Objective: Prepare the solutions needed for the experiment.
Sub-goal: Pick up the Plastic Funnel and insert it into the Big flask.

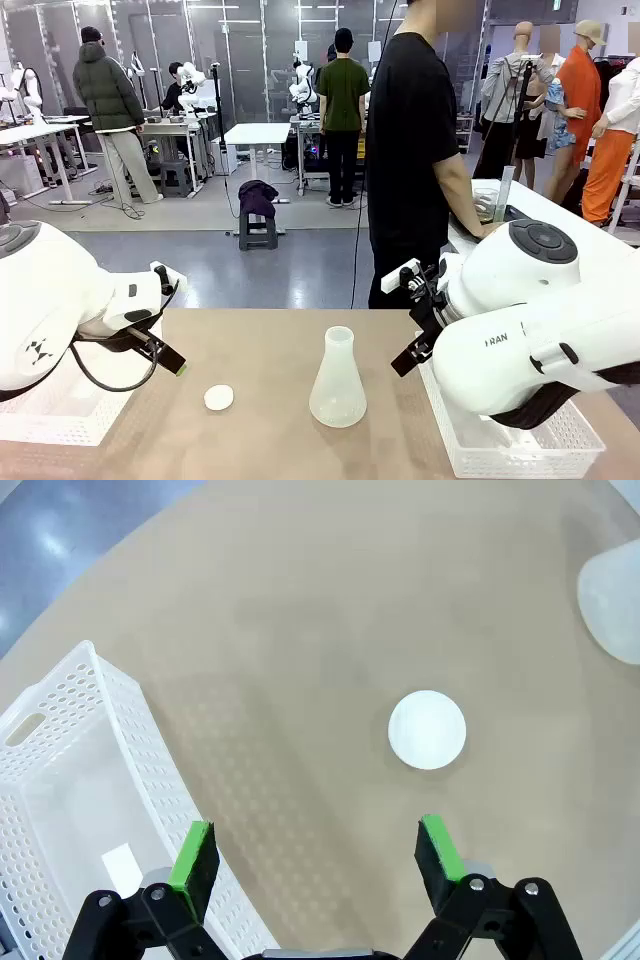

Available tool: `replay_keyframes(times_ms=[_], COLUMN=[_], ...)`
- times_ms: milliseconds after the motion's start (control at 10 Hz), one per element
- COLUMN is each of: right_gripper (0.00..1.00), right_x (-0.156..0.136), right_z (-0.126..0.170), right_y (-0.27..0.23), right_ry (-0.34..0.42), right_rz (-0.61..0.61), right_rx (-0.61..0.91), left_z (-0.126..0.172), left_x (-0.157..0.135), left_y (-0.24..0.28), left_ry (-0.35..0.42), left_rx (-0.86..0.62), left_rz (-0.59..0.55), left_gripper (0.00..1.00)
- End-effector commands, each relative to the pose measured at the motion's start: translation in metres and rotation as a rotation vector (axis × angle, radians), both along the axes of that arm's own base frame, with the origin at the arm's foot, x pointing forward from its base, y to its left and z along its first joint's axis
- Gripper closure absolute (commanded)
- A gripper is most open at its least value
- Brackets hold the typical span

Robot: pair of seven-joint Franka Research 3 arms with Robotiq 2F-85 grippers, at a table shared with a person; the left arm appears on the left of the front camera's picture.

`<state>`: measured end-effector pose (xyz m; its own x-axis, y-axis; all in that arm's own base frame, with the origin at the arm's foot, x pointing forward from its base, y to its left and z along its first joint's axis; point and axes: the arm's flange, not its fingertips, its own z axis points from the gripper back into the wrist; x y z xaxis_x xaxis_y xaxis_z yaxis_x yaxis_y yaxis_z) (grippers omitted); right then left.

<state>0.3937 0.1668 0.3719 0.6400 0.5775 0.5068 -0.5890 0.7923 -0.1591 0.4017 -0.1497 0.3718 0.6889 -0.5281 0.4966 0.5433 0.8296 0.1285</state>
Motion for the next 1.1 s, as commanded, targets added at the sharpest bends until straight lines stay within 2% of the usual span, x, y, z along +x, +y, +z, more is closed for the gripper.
replay_keyframes(times_ms=[0,1000], right_gripper=[0.00,0.00], right_x=[0.0000,0.0000], right_z=[0.0000,0.0000], right_y=[0.0000,0.0000], right_ry=[0.000,0.000], right_rz=[0.000,0.000], right_rx=[0.000,0.000], left_z=[0.0000,0.0000], left_x=[-0.0001,-0.0001], left_y=[-0.0002,-0.0002], left_ry=[0.000,0.000], left_rx=[0.000,0.000], left_rz=[0.000,0.000], left_gripper=[0.00,0.00])
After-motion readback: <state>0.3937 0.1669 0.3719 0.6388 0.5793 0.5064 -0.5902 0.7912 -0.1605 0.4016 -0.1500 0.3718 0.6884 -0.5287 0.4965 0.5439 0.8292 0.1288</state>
